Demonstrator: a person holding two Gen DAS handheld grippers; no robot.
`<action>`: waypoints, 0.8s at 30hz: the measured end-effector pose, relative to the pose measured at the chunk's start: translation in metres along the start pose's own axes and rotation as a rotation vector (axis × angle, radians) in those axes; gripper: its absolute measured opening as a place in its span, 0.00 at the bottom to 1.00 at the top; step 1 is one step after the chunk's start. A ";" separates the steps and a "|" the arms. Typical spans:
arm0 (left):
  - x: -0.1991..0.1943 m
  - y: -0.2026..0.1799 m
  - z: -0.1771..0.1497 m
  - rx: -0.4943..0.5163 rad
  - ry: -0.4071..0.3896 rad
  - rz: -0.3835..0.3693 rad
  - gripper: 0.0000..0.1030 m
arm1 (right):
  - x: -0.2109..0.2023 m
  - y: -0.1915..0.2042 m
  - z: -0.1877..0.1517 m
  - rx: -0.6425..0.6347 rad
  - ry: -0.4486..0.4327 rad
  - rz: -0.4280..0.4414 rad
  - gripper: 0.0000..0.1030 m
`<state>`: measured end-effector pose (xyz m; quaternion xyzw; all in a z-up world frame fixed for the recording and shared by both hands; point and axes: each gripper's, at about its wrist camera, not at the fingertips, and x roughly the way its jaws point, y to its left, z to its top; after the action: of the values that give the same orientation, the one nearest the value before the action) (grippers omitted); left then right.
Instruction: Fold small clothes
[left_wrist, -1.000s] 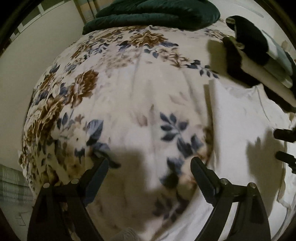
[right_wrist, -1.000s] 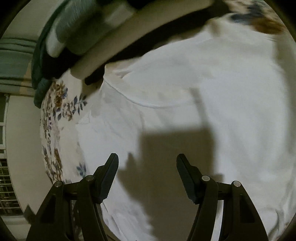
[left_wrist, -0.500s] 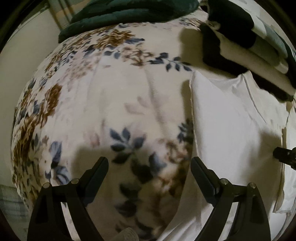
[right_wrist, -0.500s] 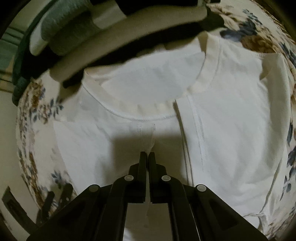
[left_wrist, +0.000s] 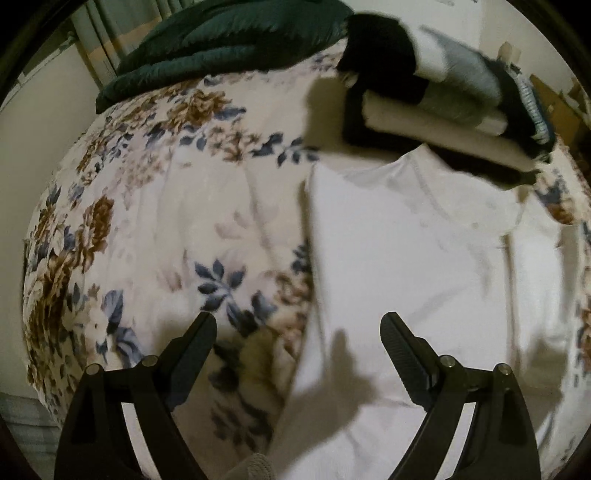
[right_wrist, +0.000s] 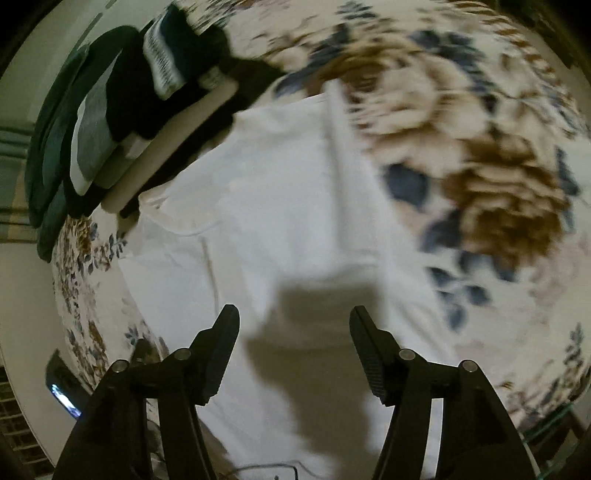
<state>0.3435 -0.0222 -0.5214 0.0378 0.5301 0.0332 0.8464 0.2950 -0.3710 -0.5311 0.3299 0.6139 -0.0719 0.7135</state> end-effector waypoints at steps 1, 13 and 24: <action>-0.007 -0.004 -0.001 0.002 -0.006 -0.005 0.88 | -0.007 -0.010 0.001 -0.002 0.002 -0.002 0.62; -0.092 -0.115 -0.141 -0.002 0.193 -0.011 0.88 | -0.064 -0.121 0.021 -0.222 0.126 -0.025 0.62; -0.091 -0.289 -0.290 0.068 0.430 -0.035 0.88 | -0.080 -0.199 0.063 -0.389 0.201 -0.068 0.62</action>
<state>0.0475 -0.3097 -0.5953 0.0492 0.6998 0.0081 0.7126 0.2271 -0.5835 -0.5319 0.1709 0.6949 0.0571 0.6962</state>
